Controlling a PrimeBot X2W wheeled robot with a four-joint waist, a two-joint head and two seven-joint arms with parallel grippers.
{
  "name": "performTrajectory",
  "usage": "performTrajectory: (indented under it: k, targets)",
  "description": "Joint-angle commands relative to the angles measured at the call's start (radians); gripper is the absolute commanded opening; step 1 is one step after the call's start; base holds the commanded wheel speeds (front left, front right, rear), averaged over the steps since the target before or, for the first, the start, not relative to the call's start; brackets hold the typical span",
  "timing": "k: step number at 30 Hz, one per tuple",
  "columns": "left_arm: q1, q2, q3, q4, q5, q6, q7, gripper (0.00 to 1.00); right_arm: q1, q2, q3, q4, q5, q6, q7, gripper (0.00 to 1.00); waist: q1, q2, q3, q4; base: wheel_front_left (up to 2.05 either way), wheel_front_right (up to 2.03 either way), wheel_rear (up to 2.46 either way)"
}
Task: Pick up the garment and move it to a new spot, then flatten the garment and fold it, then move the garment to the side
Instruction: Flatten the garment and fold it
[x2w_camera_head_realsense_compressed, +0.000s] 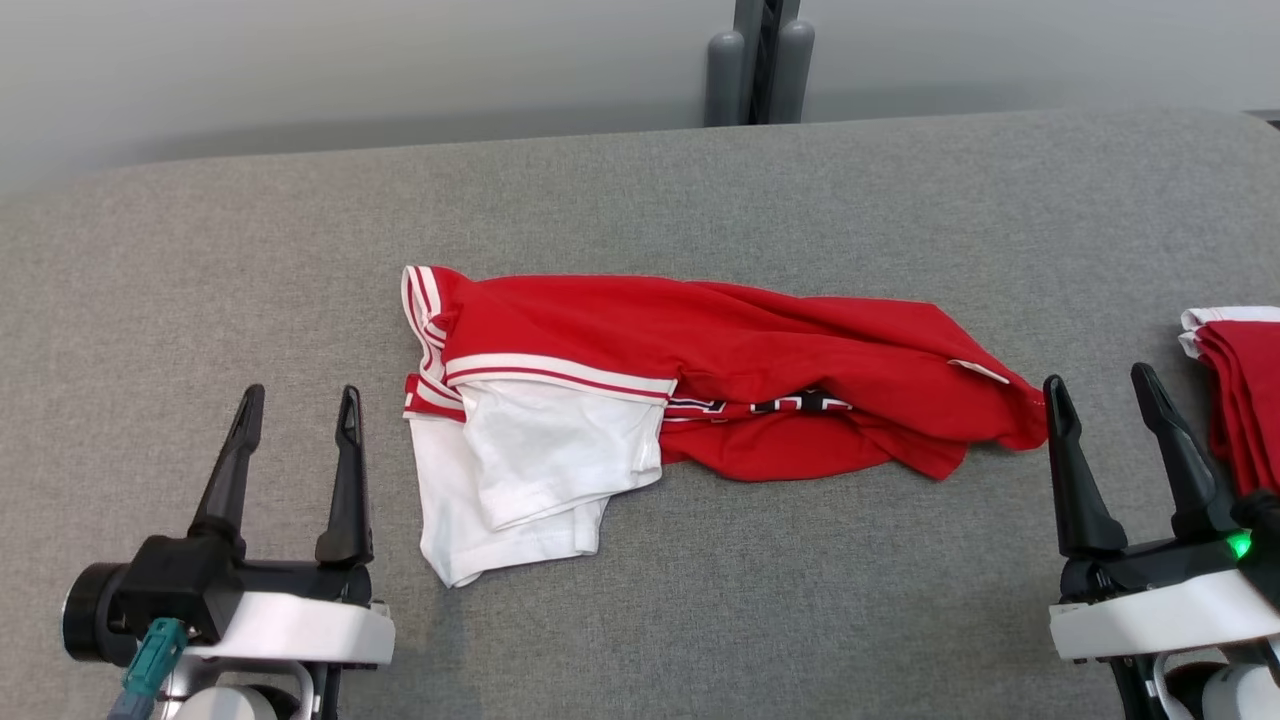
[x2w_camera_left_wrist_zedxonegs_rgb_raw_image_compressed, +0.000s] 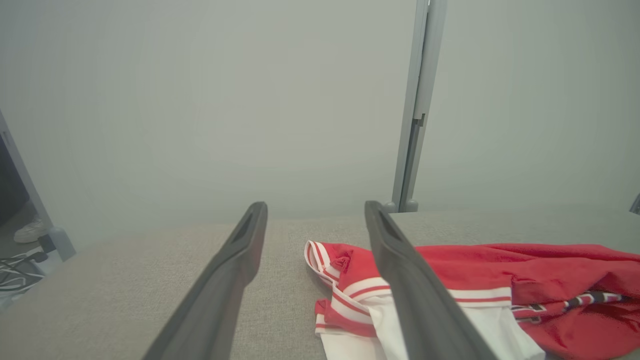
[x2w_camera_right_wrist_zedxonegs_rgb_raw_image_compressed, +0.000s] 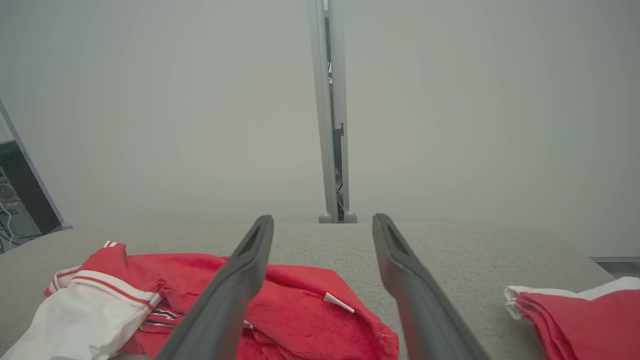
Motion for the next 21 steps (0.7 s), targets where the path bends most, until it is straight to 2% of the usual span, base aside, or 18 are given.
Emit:
performTrajectory:
  k: [1, 6, 21]
  targets:
    - [0.018, 0.004, -0.002, 0.008, -0.006, 0.001, 0.003, 1.0, 0.018, 0.005, -0.002, 0.002, -0.007, 0.0, 0.009, 1.0, 0.0, 0.0, -0.021, 0.002, 0.0, 0.0, 0.0]
    - [0.056, 0.004, -0.011, 0.024, -0.015, 0.001, 0.011, 1.0, 0.048, 0.02, -0.015, 0.0, -0.015, 0.0, 0.023, 1.0, 0.0, 0.0, -0.043, 0.005, 0.0, 0.0, 0.0]
    - [0.033, 0.011, -0.028, 0.023, -0.01, 0.006, 0.023, 1.0, 0.045, 0.029, -0.035, -0.016, -0.018, 0.0, 0.028, 1.0, 0.0, 0.0, -0.03, 0.017, 0.0, 0.0, 0.0]
